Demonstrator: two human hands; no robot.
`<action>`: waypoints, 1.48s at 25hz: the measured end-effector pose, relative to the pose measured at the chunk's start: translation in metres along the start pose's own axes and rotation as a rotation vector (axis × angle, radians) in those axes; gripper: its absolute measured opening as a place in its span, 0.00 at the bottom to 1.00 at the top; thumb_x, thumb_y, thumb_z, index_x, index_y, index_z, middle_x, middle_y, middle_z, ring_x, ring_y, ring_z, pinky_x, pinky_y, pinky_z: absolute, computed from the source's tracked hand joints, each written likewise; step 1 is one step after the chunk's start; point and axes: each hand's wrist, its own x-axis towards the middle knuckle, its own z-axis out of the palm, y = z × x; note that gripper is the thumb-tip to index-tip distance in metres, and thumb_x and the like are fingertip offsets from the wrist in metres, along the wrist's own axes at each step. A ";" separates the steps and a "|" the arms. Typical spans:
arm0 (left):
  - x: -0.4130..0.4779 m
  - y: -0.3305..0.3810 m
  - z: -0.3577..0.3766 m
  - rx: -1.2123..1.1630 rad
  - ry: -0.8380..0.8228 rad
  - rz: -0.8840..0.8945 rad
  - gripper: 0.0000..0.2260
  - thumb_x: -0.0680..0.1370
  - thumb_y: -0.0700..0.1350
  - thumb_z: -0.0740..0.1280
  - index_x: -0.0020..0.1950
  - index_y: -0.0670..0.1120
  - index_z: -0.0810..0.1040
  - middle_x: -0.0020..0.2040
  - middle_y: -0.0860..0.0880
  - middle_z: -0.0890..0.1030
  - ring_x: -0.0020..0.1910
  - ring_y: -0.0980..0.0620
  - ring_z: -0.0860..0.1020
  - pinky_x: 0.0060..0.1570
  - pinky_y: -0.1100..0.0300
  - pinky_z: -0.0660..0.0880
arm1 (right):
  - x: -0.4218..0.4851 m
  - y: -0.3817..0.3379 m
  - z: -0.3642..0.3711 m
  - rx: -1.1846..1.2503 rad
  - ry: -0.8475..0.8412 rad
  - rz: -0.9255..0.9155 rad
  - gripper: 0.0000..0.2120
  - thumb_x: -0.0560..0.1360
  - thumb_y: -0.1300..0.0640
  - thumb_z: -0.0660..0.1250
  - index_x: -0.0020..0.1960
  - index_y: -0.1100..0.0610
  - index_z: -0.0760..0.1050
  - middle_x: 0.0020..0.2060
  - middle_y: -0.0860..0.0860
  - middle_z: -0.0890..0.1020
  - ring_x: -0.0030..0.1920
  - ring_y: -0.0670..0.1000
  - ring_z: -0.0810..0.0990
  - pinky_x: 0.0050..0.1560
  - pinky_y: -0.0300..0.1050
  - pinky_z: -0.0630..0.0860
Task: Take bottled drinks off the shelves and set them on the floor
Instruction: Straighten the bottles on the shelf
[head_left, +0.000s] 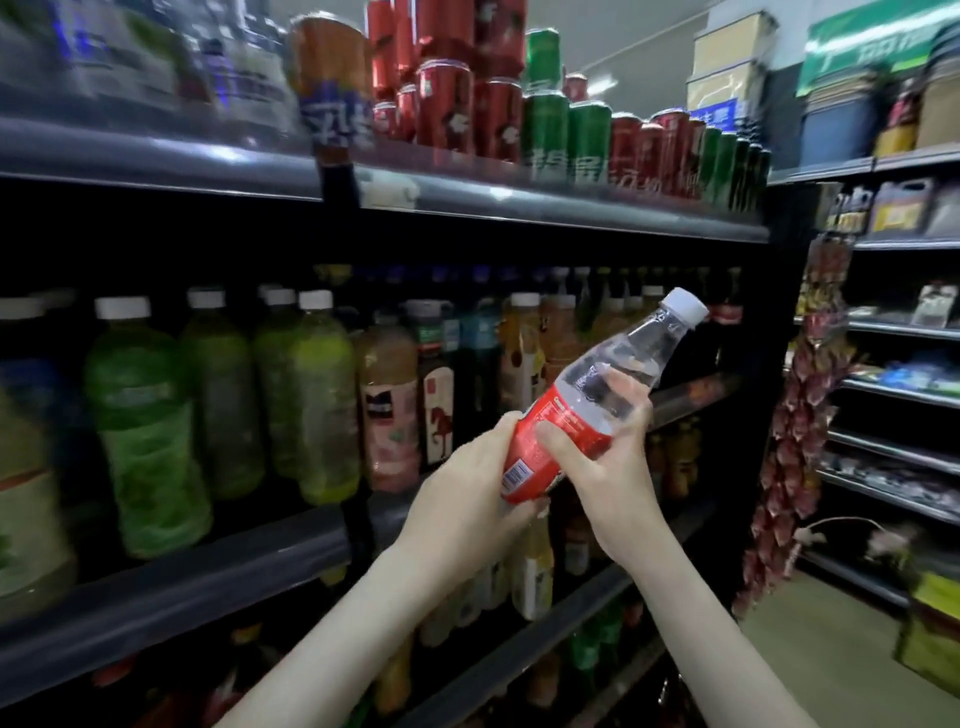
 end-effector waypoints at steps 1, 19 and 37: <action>0.015 -0.002 0.013 0.023 -0.023 -0.005 0.33 0.73 0.56 0.69 0.75 0.55 0.58 0.63 0.56 0.73 0.59 0.56 0.72 0.53 0.63 0.71 | 0.014 0.009 -0.011 -0.011 0.008 -0.016 0.37 0.71 0.60 0.73 0.69 0.46 0.55 0.59 0.46 0.74 0.53 0.46 0.81 0.47 0.53 0.81; 0.079 -0.066 0.018 0.939 0.616 -0.483 0.35 0.70 0.44 0.72 0.75 0.48 0.62 0.70 0.33 0.60 0.66 0.34 0.61 0.65 0.36 0.61 | 0.151 0.059 -0.012 0.123 -0.399 -0.166 0.40 0.69 0.65 0.74 0.67 0.43 0.53 0.58 0.38 0.70 0.56 0.33 0.74 0.49 0.29 0.75; 0.088 -0.044 0.024 0.842 0.468 -0.180 0.26 0.75 0.41 0.65 0.72 0.47 0.65 0.62 0.42 0.76 0.66 0.45 0.68 0.68 0.43 0.57 | 0.132 0.062 0.005 0.079 -0.356 -0.226 0.42 0.68 0.63 0.76 0.66 0.41 0.51 0.60 0.37 0.66 0.61 0.32 0.70 0.54 0.25 0.71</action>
